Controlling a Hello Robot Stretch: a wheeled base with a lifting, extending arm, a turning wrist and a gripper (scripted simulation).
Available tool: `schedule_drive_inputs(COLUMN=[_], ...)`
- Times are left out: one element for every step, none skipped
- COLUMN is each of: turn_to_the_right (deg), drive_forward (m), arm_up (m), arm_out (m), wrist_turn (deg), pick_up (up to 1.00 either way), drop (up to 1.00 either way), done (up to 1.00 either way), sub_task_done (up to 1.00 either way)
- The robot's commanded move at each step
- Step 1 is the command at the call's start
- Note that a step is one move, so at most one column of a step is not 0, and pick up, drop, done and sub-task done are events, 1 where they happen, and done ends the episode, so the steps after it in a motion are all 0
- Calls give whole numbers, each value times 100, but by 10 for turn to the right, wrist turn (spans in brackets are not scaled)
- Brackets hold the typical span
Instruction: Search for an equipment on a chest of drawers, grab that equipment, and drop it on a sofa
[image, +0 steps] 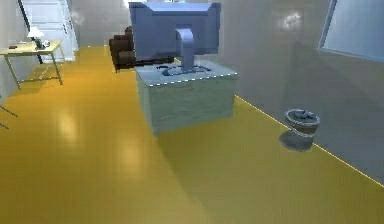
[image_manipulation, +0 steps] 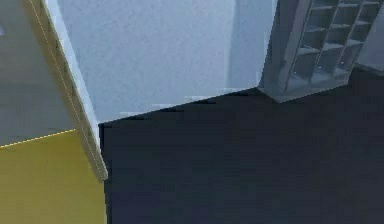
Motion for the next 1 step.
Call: schedule_drive_inputs(turn_to_the_right=[-180], drive_forward=[0], arm_up=[0], arm_out=[0], wrist_turn=[0], pick_up=[0], drop=[0], done=[0], sub_task_done=[0])
